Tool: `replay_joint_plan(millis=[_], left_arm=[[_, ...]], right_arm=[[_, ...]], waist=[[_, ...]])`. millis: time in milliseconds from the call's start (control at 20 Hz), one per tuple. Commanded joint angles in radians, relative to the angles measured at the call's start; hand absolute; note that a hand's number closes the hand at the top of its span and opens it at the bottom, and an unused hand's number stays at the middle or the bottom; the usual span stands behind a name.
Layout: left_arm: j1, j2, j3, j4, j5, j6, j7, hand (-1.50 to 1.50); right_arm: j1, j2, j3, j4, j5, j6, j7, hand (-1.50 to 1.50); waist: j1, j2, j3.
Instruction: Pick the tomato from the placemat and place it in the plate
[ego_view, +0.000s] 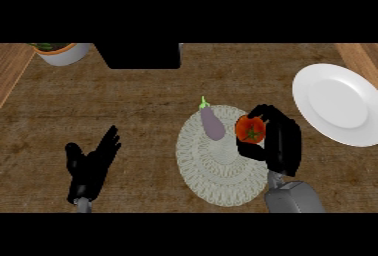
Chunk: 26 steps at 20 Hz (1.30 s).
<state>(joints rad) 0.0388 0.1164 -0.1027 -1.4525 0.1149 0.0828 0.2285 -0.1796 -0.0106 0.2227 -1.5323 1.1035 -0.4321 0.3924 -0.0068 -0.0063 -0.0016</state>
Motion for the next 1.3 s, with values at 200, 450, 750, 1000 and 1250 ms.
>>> replay_joint_plan(millis=[200, 450, 750, 1000, 1250], left_arm=[[-0.027, 0.016, 0.043, 0.029, 0.03, -0.033, -0.001, 0.0], [0.005, 0.018, 0.022, -0.041, 0.01, -0.032, 0.018, 0.0], [-0.02, -0.046, -0.016, 0.024, -0.026, -0.002, -0.008, 0.0], [-0.006, -0.016, 0.018, -0.001, 0.005, -0.038, -0.015, 0.0], [-0.089, -0.029, 0.003, -0.001, -0.01, -0.017, 0.073, 0.0]], right_arm=[[0.048, 0.01, -0.073, -0.18, -0.083, -0.118, 0.115, 1.5], [-0.007, -0.076, -0.25, -0.039, -0.322, -0.234, -0.081, 1.5], [-0.137, -0.202, -0.437, 0.249, -0.43, -0.329, -0.259, 1.5], [-0.236, -0.337, -0.578, 0.506, -0.614, -0.32, -0.467, 1.5], [-0.329, -0.428, -0.695, 0.784, -0.759, -0.276, -0.733, 1.5]], waist=[[0.0, 0.005, 0.002], [0.011, 0.007, 0.003], [0.018, 0.011, 0.003], [0.025, 0.011, 0.003], [0.035, 0.019, 0.006]])
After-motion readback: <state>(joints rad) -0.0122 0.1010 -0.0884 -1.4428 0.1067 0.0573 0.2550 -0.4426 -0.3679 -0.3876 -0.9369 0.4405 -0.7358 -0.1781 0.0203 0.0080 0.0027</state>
